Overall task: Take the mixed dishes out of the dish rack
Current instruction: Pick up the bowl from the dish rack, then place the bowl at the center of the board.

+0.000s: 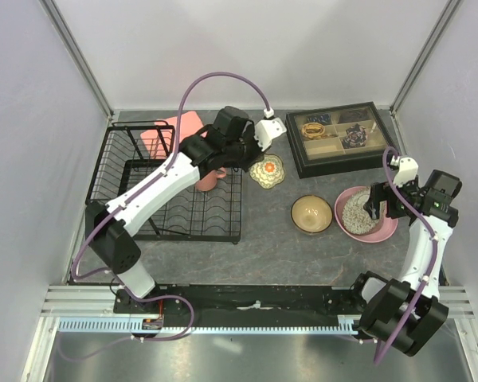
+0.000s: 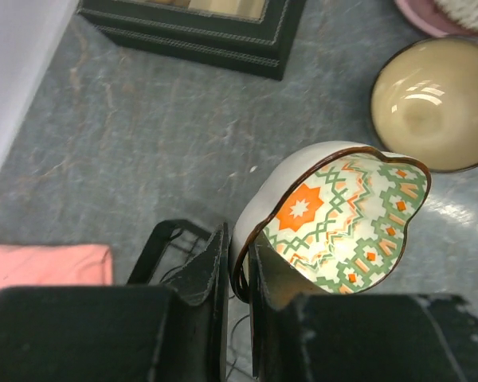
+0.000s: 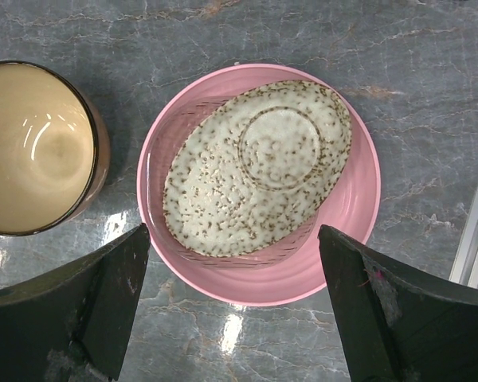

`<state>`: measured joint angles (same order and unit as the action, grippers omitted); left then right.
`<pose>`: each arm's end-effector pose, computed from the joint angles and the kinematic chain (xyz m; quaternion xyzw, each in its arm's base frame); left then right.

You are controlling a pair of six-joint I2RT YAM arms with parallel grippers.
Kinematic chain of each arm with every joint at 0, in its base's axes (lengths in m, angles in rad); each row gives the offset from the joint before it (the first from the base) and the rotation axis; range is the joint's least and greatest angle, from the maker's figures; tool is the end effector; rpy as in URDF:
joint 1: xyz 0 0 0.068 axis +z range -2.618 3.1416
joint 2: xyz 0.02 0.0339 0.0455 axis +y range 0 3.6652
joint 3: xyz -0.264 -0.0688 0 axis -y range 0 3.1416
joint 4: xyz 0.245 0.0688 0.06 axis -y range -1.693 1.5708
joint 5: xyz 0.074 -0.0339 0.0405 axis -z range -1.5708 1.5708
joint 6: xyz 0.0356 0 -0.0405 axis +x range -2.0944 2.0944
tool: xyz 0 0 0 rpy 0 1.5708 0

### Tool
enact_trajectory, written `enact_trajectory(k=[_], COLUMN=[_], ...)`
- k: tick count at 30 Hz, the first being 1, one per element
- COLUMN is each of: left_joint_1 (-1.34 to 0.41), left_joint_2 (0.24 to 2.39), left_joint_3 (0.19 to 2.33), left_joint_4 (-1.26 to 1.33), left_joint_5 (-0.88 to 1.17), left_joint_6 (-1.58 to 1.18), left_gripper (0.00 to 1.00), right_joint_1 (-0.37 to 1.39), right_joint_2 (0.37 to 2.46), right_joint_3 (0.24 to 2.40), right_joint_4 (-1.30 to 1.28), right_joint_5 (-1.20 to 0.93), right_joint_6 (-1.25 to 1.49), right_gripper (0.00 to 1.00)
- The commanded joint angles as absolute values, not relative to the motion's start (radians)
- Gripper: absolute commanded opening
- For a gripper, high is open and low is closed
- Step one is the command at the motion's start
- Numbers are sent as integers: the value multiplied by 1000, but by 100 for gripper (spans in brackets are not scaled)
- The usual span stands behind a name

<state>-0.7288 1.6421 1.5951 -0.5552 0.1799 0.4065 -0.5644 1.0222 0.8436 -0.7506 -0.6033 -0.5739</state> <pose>0.2764 -0.2553 0.3635 0.5092 0.7207 -0.1529 0.4449 0.1763 -0.0877 0.2715 -0.0980 0.9057 0.0752 0.4056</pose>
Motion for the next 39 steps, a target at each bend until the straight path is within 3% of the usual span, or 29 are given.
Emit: enact_trajectory(k=[1,15,22,39], left_joint_1=[-759,-841,-873,-933], left_joint_2=[1676,1935,2141,2324], left_joint_3=[1736,1936,2169,2241], left_joint_4=[-598,-653,-755,-798], left_joint_5=[307,357,399,437], left_joint_6=[287,290,308,347], left_gripper=[2,2,1,2], right_joint_1=[-580,-603,-603,-603], right_joint_2=[996,1014,1011,1009], right_joint_3=[839,828,825,828], right_joint_4=[-749,-722,-730,-738], right_joint_5=[-621,-604,-611,-627], right_joint_6=[-588,-577,-586,-595], right_gripper=[95,94,94,95])
